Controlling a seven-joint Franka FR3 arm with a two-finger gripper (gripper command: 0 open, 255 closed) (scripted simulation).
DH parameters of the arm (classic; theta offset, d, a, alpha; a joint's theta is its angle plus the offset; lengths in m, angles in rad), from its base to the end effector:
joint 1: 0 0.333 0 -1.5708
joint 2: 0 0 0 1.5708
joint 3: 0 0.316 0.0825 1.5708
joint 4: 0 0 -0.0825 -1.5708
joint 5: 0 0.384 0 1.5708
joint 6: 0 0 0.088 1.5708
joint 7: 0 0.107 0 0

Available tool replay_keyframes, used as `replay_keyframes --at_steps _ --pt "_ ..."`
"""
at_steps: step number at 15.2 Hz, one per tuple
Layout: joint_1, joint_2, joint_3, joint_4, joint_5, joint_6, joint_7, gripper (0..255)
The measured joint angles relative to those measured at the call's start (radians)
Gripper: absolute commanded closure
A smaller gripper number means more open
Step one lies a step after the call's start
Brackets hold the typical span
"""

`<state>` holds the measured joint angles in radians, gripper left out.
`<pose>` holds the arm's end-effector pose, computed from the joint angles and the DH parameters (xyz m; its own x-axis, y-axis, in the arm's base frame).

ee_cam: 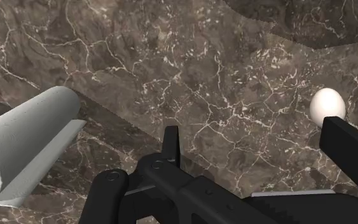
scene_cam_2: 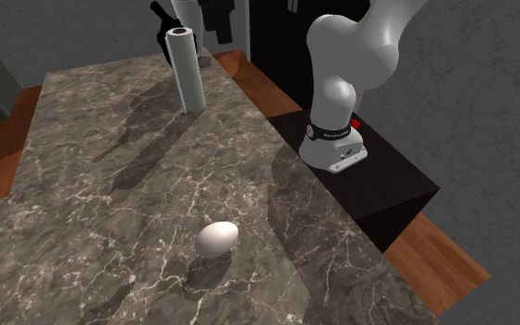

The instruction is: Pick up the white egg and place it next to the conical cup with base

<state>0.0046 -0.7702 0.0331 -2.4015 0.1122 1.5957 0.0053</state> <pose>0.3111 0.0260 0.5666 0.9991 0.0195 -0.0364 0.0162 -0.9959 -0.0886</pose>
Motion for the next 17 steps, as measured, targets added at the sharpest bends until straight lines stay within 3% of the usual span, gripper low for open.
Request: replay_keyframes --at_steps 3,9,17 --pt "0.01 0.024 0.021 -0.006 0.009 0.028 0.011 0" --pt "0.055 0.153 0.122 -0.025 0.045 0.167 0.066 0" --pt "0.099 0.395 0.256 0.01 0.047 0.358 0.15 0"
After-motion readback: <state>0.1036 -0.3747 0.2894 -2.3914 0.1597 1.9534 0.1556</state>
